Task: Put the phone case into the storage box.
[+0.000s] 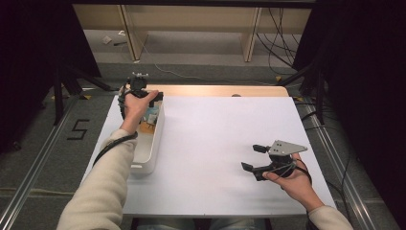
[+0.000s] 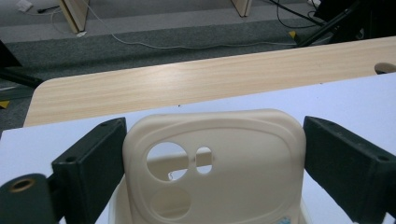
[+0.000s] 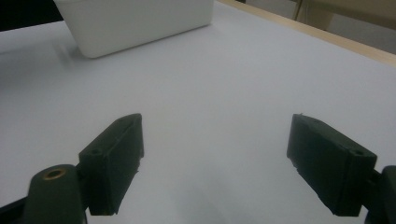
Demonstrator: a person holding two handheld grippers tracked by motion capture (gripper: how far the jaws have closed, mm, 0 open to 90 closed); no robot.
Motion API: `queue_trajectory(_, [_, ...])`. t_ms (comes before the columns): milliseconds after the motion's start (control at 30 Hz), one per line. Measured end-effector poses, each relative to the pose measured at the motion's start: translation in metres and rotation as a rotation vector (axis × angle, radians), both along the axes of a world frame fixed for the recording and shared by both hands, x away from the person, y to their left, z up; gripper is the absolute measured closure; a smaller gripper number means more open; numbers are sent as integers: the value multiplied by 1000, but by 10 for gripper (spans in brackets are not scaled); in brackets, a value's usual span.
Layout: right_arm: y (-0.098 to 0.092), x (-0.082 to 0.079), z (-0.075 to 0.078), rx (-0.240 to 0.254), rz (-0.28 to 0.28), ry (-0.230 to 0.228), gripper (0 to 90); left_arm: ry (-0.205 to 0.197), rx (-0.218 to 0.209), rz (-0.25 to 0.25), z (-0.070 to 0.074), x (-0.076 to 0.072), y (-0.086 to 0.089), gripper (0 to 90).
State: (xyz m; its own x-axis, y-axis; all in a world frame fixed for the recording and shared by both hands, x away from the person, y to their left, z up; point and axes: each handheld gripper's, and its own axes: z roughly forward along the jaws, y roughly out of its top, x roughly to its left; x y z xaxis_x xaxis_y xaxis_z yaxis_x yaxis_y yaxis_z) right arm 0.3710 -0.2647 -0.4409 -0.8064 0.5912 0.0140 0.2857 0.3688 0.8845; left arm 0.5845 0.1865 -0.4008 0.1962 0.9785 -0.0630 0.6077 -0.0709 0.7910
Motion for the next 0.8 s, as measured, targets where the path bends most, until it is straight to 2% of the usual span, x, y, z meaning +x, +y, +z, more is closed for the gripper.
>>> queue_trajectory(133, [0,0,0,0,2,0,197,-3,5,-4,1,0,0,88])
queue_trajectory(533, [0,0,0,-2,3,2,197,-66,9,-18,16,-3,-1,82])
queue_trajectory(800, [0,0,0,-2,1,0,197,-67,4,-22,23,-6,0,94])
